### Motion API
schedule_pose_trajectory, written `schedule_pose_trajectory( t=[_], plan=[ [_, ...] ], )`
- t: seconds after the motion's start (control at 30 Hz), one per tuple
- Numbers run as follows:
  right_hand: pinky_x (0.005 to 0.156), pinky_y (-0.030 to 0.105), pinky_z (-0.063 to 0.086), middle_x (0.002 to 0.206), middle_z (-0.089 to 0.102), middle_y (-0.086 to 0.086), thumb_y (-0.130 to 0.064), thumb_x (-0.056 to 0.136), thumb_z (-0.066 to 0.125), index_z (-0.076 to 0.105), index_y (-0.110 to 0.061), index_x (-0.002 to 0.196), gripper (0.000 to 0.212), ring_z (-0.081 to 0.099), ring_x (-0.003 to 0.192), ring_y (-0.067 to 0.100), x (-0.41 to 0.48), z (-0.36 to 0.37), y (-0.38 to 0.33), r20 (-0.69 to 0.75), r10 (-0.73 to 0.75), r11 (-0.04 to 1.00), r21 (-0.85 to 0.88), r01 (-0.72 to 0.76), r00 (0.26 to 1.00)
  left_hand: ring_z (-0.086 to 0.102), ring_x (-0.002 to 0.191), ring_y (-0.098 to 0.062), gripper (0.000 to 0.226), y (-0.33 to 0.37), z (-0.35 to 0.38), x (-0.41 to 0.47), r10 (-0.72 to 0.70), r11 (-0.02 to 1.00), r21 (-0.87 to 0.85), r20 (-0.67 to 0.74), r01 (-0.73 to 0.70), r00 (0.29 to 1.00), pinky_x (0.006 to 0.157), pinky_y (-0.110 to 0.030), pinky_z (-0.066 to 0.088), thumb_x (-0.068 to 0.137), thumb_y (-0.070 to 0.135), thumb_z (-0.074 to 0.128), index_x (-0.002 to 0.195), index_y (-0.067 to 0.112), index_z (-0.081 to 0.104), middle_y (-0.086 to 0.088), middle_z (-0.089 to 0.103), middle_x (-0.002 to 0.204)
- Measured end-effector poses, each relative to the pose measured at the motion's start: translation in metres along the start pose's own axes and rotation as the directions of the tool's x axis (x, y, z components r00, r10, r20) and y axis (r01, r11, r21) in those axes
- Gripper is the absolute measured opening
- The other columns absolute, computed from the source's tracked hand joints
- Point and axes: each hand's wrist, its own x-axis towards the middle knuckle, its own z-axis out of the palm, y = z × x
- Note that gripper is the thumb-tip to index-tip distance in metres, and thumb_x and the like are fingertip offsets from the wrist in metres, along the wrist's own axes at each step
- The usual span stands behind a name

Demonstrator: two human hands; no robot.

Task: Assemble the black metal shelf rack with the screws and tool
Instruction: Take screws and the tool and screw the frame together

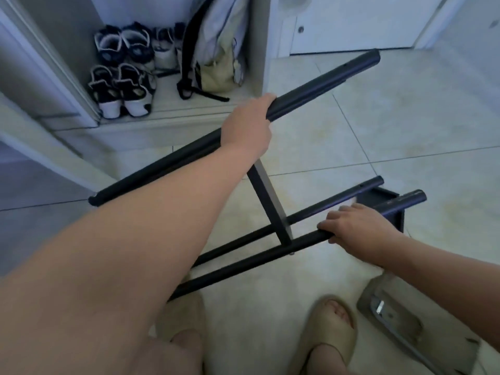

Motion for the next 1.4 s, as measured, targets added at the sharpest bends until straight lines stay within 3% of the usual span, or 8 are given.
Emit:
schedule_pose_trajectory(
  t=[0.23, 0.33, 0.5, 0.67, 0.87, 1.03, 1.17, 1.4],
  plan=[
    [0.105, 0.034, 0.033, 0.127, 0.062, -0.009, -0.016, 0.099, 0.056, 0.055, -0.030, 0.140, 0.043, 0.056, 0.119, 0.020, -0.014, -0.057, -0.014, -0.275, 0.032, 0.973, -0.211, -0.093, 0.961, 0.058, 0.104, -0.020, 0.047, -0.022, -0.091, -0.050, -0.083, 0.980, -0.197, -0.256, 0.032, 0.963, 0.089, -0.036, 0.049, 0.094, 0.002, 0.052, 0.135, 0.025, 0.052, -0.001, 0.062, 0.118],
    [0.103, 0.043, 0.035, 0.105, 0.069, 0.005, 0.006, 0.081, 0.062, 0.072, -0.013, 0.113, 0.039, 0.065, 0.102, 0.031, -0.013, -0.077, -0.017, -0.579, -0.045, 0.955, -0.263, -0.135, 0.814, 0.056, 0.113, -0.016, 0.046, -0.037, -0.119, -0.072, -0.192, 0.930, -0.363, -0.323, 0.067, 0.927, 0.100, -0.032, 0.045, 0.093, 0.000, 0.055, 0.134, 0.021, 0.053, 0.002, 0.062, 0.122],
    [0.115, 0.053, 0.023, 0.110, 0.064, 0.009, 0.003, 0.084, 0.031, 0.069, -0.007, 0.108, 0.046, 0.059, 0.118, 0.033, -0.004, -0.107, -0.026, -0.736, -0.077, 0.932, -0.292, -0.213, 0.672, 0.059, 0.104, -0.011, 0.040, -0.062, -0.136, -0.102, -0.397, 0.814, -0.559, -0.333, 0.160, 0.855, 0.091, -0.024, 0.045, 0.093, -0.001, 0.056, 0.124, 0.023, 0.051, 0.005, 0.063, 0.113],
    [0.118, 0.057, 0.015, 0.112, 0.061, 0.010, 0.010, 0.083, 0.042, 0.066, -0.004, 0.105, 0.036, 0.052, 0.129, 0.031, 0.002, -0.111, -0.021, -0.754, -0.062, 0.884, -0.346, -0.314, 0.654, 0.057, 0.090, 0.005, 0.038, -0.080, -0.125, -0.115, -0.478, 0.740, -0.618, -0.203, 0.267, 0.855, 0.063, -0.004, 0.038, 0.094, -0.001, 0.056, 0.121, 0.025, 0.049, 0.013, 0.064, 0.103],
    [0.123, 0.061, 0.012, 0.113, 0.059, 0.017, 0.008, 0.086, 0.040, 0.064, 0.002, 0.105, 0.031, 0.048, 0.132, 0.036, 0.008, -0.110, -0.014, -0.723, -0.130, 0.865, -0.417, -0.278, 0.678, 0.059, 0.096, -0.006, 0.037, -0.092, -0.108, -0.126, -0.525, 0.713, -0.595, -0.100, 0.373, 0.845, 0.080, -0.021, 0.042, 0.094, 0.003, 0.059, 0.117, 0.030, 0.050, 0.013, 0.065, 0.107],
    [0.122, 0.066, 0.015, 0.125, 0.060, 0.020, 0.002, 0.090, 0.037, 0.064, 0.004, 0.116, 0.037, 0.040, 0.144, 0.037, 0.014, -0.114, -0.025, -0.675, -0.127, 0.868, -0.430, -0.248, 0.727, 0.057, 0.088, 0.000, 0.034, -0.106, -0.104, -0.138, -0.580, 0.693, -0.574, -0.083, 0.437, 0.811, 0.077, -0.021, 0.039, 0.094, 0.006, 0.062, 0.112, 0.032, 0.049, 0.015, 0.064, 0.098],
    [0.120, 0.066, 0.020, 0.145, 0.054, 0.021, -0.003, 0.087, 0.059, 0.063, 0.005, 0.127, 0.040, 0.035, 0.149, 0.036, 0.011, -0.119, -0.031, -0.632, -0.091, 0.856, -0.445, -0.264, 0.770, 0.057, 0.086, -0.001, 0.031, -0.103, -0.110, -0.146, -0.590, 0.692, -0.563, -0.081, 0.452, 0.803, 0.077, -0.022, 0.040, 0.094, 0.007, 0.063, 0.107, 0.032, 0.050, 0.015, 0.062, 0.095],
    [0.123, 0.059, -0.009, 0.169, -0.010, 0.015, -0.026, 0.101, 0.038, 0.025, -0.009, 0.160, 0.063, -0.025, 0.151, 0.029, -0.007, -0.124, -0.037, -0.413, 0.036, 0.794, -0.541, -0.276, 0.910, 0.059, 0.098, -0.020, 0.023, -0.087, -0.121, -0.162, -0.634, 0.674, -0.531, -0.059, 0.514, 0.771, 0.086, -0.034, 0.049, 0.094, 0.008, 0.063, 0.111, 0.021, 0.055, 0.000, 0.064, 0.106]
  ],
)
